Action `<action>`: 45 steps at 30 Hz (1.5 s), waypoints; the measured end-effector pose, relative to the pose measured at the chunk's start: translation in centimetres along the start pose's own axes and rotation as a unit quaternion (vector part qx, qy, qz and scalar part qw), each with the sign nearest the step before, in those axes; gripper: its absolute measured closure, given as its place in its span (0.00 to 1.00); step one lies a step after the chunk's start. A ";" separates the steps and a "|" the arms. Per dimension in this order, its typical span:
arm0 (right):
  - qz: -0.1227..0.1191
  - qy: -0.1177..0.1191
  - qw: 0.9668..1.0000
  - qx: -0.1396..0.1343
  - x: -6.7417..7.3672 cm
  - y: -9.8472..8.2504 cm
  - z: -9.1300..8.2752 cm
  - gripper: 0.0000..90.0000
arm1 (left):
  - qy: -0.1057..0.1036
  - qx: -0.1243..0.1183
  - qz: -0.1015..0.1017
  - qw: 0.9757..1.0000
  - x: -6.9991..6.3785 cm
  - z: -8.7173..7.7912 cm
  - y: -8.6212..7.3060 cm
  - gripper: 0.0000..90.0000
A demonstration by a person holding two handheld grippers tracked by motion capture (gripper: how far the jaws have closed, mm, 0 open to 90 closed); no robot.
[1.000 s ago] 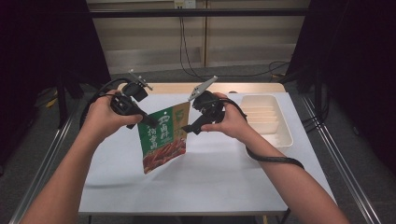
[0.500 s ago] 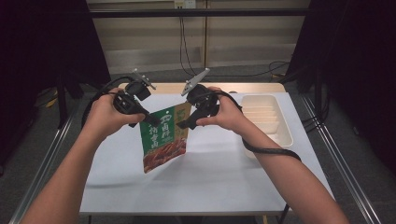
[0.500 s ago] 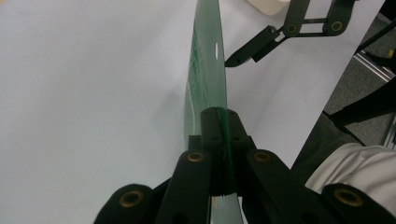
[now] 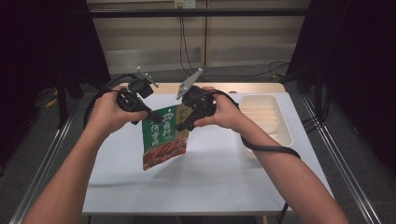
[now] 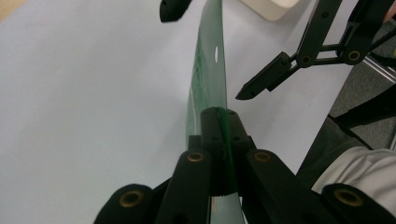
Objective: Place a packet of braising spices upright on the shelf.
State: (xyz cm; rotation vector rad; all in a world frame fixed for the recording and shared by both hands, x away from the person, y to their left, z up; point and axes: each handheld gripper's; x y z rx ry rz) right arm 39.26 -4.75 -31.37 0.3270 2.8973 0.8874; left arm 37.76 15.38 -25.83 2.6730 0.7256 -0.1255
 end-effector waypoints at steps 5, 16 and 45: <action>-0.019 0.023 1.000 0.007 0.6 0.4 0.2 0.46 | 0.006 -0.001 0.009 1.000 0.0 0.1 0.2 1.00; -0.008 0.019 0.997 0.069 0.9 1.6 0.4 0.88 | 0.001 -0.016 0.014 1.000 -0.3 0.1 0.6 1.00; 0.042 0.039 0.980 0.188 -0.4 1.9 -3.5 1.00 | 0.045 -0.136 -0.036 0.989 2.4 3.3 -4.9 0.26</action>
Point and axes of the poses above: each handheld gripper's, and its own axes: z roughly forward along the jaws, y roughly out of its top, x roughly to its left, and after that the axes turned 8 degrees about x, right-handed
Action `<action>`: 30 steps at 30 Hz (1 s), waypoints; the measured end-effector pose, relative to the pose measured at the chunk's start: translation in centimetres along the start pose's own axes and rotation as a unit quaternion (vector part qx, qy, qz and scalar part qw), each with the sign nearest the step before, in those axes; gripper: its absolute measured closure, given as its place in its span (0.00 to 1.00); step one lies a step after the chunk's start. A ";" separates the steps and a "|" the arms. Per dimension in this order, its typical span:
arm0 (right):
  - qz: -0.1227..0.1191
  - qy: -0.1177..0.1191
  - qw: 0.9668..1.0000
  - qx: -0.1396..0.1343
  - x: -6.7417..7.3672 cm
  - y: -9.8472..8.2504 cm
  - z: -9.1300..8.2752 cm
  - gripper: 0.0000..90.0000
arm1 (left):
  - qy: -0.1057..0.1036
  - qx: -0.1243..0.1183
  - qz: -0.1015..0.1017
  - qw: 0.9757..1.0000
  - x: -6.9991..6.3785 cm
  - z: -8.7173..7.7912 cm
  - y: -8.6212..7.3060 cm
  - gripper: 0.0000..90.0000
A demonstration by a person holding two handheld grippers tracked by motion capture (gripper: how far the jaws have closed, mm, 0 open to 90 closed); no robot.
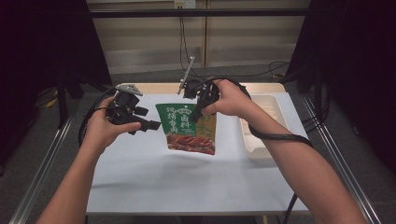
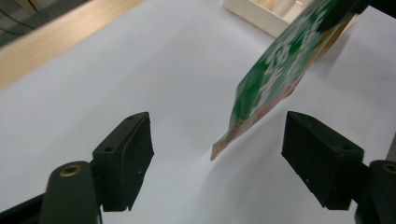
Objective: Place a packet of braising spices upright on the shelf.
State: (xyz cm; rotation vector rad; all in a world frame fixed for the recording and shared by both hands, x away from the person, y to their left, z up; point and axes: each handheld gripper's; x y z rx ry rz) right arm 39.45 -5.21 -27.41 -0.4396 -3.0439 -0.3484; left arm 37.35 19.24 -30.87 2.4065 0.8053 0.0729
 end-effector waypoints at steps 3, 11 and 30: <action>0.001 0.000 1.000 0.001 -0.2 -0.3 -0.3 1.00 | -0.014 0.022 -0.028 0.999 0.6 1.1 -0.9 0.25; 0.010 -0.001 1.000 0.000 -0.6 -1.0 -1.0 1.00 | 0.015 0.006 -0.039 0.999 1.2 2.4 -2.9 0.15; 0.027 -0.017 0.999 0.004 -1.1 -2.5 -2.9 1.00 | 0.035 0.003 -0.074 0.997 2.1 5.2 -7.8 0.03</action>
Point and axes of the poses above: each handheld gripper's, and its own axes: z roughly forward along the jaws, y roughly out of its top, x roughly to its left, and after that the axes turned 8 degrees about x, right-handed
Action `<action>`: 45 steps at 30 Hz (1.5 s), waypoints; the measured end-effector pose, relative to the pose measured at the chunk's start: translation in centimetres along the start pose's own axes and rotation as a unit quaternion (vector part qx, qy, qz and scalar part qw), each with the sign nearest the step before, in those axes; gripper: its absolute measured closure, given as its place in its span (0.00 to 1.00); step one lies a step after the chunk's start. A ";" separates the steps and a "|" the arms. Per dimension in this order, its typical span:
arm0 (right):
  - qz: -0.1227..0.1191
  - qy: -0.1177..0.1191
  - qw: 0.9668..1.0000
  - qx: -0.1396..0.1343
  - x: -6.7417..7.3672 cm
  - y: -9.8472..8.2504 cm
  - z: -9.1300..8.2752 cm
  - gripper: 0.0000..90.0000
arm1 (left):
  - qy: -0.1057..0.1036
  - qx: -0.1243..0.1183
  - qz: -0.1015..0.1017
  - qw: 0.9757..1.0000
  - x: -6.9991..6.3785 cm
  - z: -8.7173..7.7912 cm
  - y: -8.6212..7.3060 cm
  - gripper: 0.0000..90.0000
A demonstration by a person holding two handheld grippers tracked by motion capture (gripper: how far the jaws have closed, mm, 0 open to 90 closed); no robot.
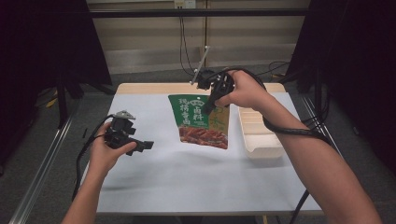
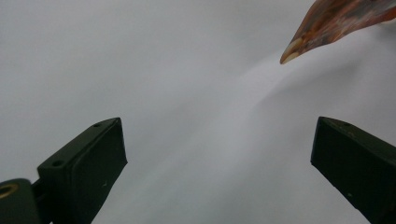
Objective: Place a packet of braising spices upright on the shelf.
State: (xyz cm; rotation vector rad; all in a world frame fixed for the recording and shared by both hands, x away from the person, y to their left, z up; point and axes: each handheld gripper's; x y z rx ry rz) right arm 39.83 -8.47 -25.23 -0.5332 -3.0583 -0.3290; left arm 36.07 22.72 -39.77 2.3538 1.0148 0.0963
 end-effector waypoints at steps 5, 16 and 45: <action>0.005 -0.004 1.000 -0.002 -0.3 -0.4 -0.6 1.00 | 0.001 -0.002 -0.001 1.000 0.3 0.7 -1.3 0.03; 0.021 -0.006 1.000 0.000 -1.3 -1.2 -1.6 1.00 | -0.021 0.016 0.008 1.000 0.8 2.1 -3.6 0.03; 0.079 -0.019 0.997 -0.003 -4.1 -5.6 -4.7 1.00 | -0.023 0.002 0.012 1.000 1.3 1.7 -4.6 0.03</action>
Point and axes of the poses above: each handheld gripper's, and its own axes: z roughly forward along the jaws, y roughly out of its top, x roughly to its left, and after that the axes turned 8 degrees about x, right-handed
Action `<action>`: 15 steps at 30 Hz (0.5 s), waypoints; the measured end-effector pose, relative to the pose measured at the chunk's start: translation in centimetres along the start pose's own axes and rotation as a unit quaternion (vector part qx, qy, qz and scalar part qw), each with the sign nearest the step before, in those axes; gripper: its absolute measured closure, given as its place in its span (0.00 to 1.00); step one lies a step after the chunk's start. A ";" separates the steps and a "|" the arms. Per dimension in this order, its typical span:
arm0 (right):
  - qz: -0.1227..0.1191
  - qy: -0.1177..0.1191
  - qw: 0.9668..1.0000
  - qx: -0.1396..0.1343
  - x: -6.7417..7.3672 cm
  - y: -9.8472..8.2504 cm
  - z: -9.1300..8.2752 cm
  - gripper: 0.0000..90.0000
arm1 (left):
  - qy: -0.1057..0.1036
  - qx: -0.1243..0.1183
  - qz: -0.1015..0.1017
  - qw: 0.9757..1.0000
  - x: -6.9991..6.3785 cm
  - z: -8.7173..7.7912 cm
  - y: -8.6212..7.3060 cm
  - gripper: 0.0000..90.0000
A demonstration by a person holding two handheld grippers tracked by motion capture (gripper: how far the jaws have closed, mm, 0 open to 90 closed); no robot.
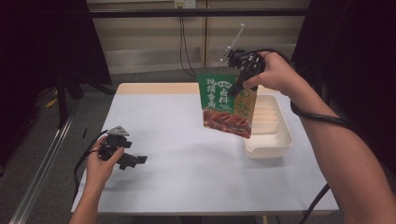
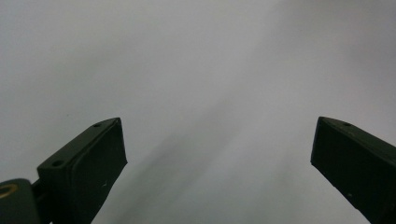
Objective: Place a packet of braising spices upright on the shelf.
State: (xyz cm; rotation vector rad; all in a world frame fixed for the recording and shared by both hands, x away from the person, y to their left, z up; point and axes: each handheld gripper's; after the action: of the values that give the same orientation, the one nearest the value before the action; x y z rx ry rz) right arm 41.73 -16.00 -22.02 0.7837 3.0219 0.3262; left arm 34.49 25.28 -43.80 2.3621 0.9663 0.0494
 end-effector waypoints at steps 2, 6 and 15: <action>0.009 -0.002 1.000 0.000 -0.4 -0.9 -0.4 1.00 | 0.000 0.002 0.002 1.000 0.0 0.1 0.0 0.03; 0.016 -0.003 1.000 0.000 -0.8 -1.6 -0.5 1.00 | -0.001 0.001 -0.001 1.000 0.0 0.0 0.0 0.03; 0.025 -0.007 1.000 0.009 -1.1 -3.3 -0.7 1.00 | 0.000 0.005 0.000 1.000 0.1 0.0 -0.1 0.03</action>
State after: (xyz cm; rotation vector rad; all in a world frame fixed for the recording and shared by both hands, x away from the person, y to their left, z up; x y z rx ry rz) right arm 41.11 -19.50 -22.03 0.8601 3.0006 0.2932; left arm 34.52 25.40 -43.91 2.3716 0.9677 0.0451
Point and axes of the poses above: each handheld gripper's, and its own axes: z roughly forward along the jaws, y roughly out of its top, x roughly to its left, and after that the axes turned 8 degrees about x, right-handed
